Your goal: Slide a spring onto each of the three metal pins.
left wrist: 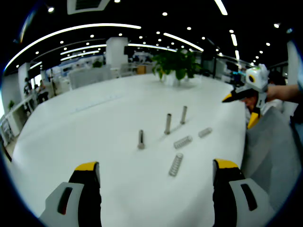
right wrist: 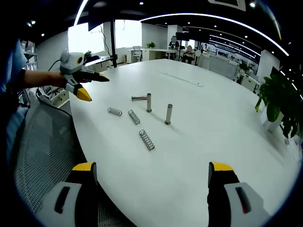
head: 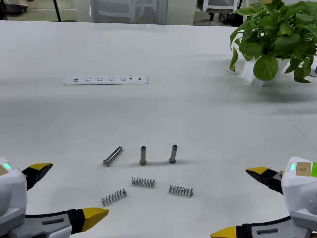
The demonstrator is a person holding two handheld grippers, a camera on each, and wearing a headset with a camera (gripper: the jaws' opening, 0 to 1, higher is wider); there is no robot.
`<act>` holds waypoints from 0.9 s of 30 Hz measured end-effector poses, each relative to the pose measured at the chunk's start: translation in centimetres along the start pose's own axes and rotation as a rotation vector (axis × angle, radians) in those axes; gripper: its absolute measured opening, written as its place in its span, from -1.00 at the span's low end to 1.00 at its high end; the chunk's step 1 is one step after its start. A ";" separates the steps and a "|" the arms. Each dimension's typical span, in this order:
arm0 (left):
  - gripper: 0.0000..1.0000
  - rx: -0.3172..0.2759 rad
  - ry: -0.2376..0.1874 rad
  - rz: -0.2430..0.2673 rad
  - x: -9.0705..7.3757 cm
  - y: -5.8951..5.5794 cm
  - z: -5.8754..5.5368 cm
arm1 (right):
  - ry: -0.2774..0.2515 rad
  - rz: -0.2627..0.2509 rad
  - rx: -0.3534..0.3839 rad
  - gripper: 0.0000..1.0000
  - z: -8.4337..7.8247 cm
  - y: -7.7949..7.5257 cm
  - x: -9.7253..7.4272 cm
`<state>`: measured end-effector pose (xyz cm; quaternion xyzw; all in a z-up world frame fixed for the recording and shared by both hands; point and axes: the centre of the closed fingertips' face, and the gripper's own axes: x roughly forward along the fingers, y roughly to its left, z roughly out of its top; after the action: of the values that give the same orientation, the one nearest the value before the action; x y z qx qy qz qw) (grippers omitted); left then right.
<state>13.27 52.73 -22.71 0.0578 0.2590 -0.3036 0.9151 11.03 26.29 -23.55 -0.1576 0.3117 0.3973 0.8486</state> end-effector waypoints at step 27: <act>1.00 -0.047 0.018 -0.031 0.5 -0.2 0.3 | -0.010 0.015 0.013 0.99 -0.1 0.0 -0.1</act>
<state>13.60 52.19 -22.69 0.0351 0.2753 -0.3110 0.9090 10.98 26.15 -23.56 -0.1478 0.3113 0.4025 0.8481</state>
